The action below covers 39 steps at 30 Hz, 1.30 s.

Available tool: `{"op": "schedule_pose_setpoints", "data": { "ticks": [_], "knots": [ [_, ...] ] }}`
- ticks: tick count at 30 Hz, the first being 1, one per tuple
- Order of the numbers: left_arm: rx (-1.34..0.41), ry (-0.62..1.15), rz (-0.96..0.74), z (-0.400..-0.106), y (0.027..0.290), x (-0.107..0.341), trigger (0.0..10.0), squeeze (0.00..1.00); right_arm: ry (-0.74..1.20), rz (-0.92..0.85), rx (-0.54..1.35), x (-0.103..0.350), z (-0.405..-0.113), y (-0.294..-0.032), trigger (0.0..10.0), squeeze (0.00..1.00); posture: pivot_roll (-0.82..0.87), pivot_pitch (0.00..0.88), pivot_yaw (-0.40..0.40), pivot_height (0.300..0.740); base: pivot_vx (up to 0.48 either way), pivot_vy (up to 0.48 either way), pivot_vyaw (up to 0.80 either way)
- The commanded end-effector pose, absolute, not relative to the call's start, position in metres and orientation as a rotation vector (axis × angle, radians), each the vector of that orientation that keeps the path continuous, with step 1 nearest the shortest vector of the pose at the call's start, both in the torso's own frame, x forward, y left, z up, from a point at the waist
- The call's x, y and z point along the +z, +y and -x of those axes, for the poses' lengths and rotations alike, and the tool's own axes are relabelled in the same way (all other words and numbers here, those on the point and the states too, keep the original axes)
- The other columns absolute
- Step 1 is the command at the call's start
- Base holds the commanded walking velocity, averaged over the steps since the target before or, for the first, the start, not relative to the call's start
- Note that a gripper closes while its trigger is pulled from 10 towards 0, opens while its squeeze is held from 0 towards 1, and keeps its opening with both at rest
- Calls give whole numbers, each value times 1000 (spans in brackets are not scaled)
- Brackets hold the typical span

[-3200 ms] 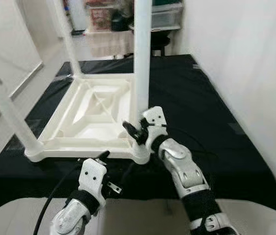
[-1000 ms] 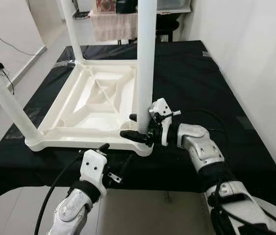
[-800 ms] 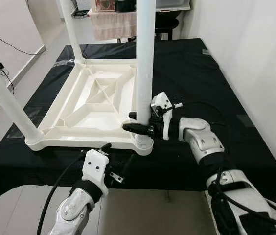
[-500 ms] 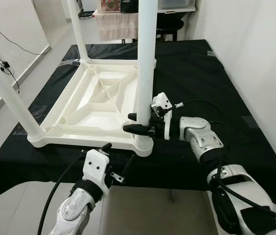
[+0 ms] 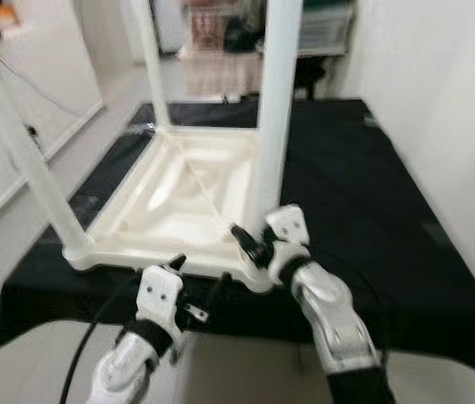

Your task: Building children table

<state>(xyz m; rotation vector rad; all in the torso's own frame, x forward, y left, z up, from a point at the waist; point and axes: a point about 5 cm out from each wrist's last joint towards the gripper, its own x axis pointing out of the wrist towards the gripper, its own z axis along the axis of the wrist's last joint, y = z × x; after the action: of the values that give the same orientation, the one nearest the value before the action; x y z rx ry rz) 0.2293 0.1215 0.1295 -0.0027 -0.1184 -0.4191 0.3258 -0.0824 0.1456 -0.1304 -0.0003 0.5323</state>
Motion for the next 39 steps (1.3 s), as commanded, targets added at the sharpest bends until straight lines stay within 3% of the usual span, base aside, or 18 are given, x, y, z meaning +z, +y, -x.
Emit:
{"op": "schedule_pose_setpoints", "data": {
  "ticks": [1,2,9,10,11,13,19,20,21,22,34,35,36,37,38,39],
  "knots": [
    [-403,-107,5,-229,126,127,10000,0,105,164,503,122,-327,-95,10000,0,-29,81,13,740,0,0,0],
    [-400,-109,5,-230,126,127,10000,0,91,139,527,125,-331,-95,10000,1000,-25,77,9,740,0,0,0],
    [-399,-109,8,-232,125,127,10000,0,22,56,794,155,-348,-82,10000,1000,-16,68,10,740,0,0,0],
    [-400,-109,9,-232,124,127,10000,0,35,90,923,160,-346,-79,10000,0,-15,64,9,740,0,0,0],
    [-400,-109,9,-232,124,127,10000,0,35,90,923,160,-346,-79,10000,0,-15,64,9,740,0,0,0],
    [-404,-108,12,-232,124,127,10000,0,61,208,1129,163,-345,-77,10000,0,-10,62,7,740,0,0,0],
    [-403,-108,12,-233,124,126,10000,0,63,213,1252,169,-351,-77,10000,0,-3,59,4,740,0,0,0],
    [-403,-108,12,-233,124,126,10000,0,64,187,1272,171,-354,-79,7804,0,0,58,2,740,0,0,0],
    [-403,-108,12,-233,124,126,10000,0,64,187,1272,171,-354,-79,7804,0,0,58,2,740,0,0,0],
    [-402,-108,13,-233,124,126,10000,0,63,150,1284,174,-357,-80,0,0,0,58,4,740,0,0,0],
    [-405,-109,19,-231,122,127,10000,0,62,120,1231,170,-357,-106,0,0,-7,68,3,740,0,0,0],
    [-406,-109,20,-229,123,127,10000,0,60,105,1013,161,-354,-112,0,0,-11,74,-13,740,0,0,0],
    [-406,-109,20,-229,123,127,10000,0,60,105,1013,161,-354,-112,0,0,-11,74,-13,740,0,0,0],
    [-406,-109,21,-228,123,127,10000,0,56,99,880,156,-354,-113,0,0,-9,75,-13,740,0,0,0],
    [-406,-108,21,-227,124,127,10000,0,68,23,416,149,-359,-126,0,0,-5,75,-16,740,0,0,0],
    [-406,-108,21,-227,124,127,10000,0,140,24,297,131,-343,-124,0,0,-5,77,-12,740,0,0,0]
  ]
}}
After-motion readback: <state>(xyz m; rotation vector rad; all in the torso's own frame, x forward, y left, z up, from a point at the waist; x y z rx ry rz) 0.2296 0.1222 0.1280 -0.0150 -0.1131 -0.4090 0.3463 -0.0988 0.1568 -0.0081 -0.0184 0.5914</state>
